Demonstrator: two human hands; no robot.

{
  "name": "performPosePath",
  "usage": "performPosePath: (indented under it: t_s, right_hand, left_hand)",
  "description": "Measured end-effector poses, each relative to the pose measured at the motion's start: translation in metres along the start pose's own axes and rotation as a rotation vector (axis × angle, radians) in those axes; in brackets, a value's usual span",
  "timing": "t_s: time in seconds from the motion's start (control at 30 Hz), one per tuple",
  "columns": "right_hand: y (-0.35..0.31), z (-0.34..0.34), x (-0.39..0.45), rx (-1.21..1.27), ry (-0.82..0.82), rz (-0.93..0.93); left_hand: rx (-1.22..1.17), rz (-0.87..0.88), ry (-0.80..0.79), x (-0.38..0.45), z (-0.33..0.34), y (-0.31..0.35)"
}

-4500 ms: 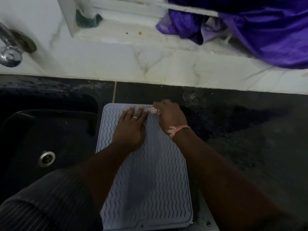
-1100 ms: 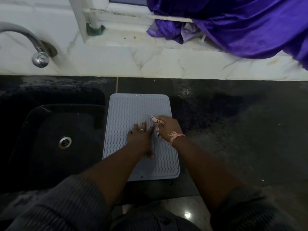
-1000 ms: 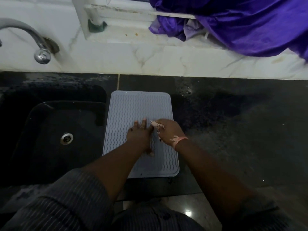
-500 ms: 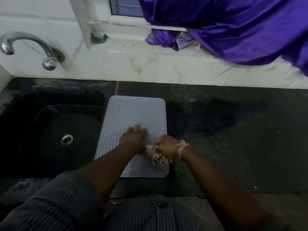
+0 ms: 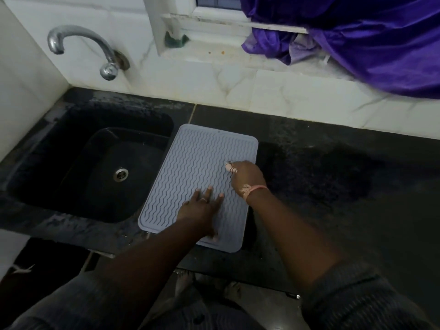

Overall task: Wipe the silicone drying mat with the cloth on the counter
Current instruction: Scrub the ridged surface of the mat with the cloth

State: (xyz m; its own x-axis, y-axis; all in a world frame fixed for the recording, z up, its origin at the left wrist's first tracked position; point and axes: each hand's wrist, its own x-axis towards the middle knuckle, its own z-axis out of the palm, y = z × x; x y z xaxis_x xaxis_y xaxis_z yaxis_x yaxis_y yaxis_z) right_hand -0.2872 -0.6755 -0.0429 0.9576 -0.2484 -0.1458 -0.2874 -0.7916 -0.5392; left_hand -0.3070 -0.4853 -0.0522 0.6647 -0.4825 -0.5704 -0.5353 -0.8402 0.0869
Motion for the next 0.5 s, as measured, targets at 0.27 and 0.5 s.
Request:
performPosePath:
  t_s: [0.27, 0.5]
  right_hand:
    - [-0.017, 0.018, -0.088, -0.088, -0.109, -0.09]
    - [-0.02, -0.011, -0.095, -0.027, -0.454, 0.047]
  left_hand:
    - [-0.046, -0.043, 0.024, -0.001, 0.001, 0.002]
    - [-0.105, 0.03, 0.12, -0.009, 0.01, -0.01]
